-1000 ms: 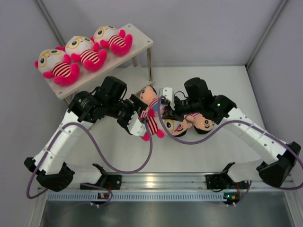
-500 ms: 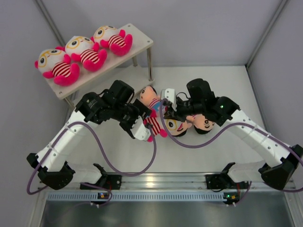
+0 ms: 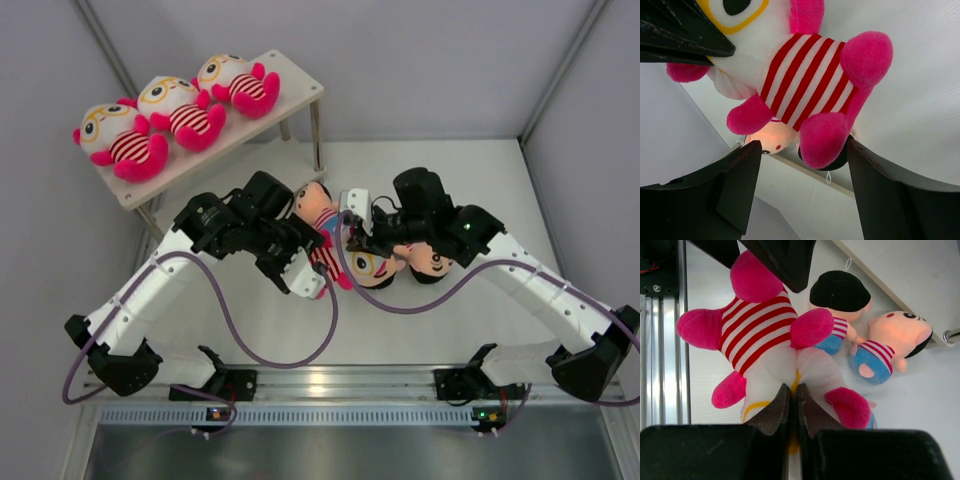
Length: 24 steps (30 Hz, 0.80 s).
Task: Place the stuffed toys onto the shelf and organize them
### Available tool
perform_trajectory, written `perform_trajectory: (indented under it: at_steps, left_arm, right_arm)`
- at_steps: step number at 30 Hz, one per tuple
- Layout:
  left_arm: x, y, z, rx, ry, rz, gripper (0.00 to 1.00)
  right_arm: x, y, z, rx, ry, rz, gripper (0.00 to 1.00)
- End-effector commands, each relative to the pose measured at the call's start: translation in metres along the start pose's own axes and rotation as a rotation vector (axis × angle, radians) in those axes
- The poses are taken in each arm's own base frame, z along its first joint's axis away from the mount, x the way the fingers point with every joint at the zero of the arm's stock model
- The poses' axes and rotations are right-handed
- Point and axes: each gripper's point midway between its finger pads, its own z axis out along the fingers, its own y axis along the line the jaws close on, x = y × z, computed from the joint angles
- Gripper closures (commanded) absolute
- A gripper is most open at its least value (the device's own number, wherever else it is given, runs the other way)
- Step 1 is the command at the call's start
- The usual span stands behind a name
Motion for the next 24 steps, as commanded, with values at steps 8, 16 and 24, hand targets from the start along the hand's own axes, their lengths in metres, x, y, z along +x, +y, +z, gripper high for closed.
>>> perform_trajectory:
  at_steps: [8,16,24]
  left_arm:
    - [-0.003,-0.018,0.009,0.102,-0.008,-0.006,0.5]
    - [-0.008,-0.016,0.013,0.107,-0.039,-0.056,1.0]
    - [-0.002,0.127,0.002,-0.351,-0.019,-0.381,1.0]
  right_arm:
    - [-0.043,0.001,-0.02,0.01,-0.142,-0.103,1.0]
    - [-0.049,-0.001,-0.019,0.015,-0.163,-0.107,1.0]
    - [-0.032,-0.103,-0.051,0.513,-0.269,0.236,0.23]
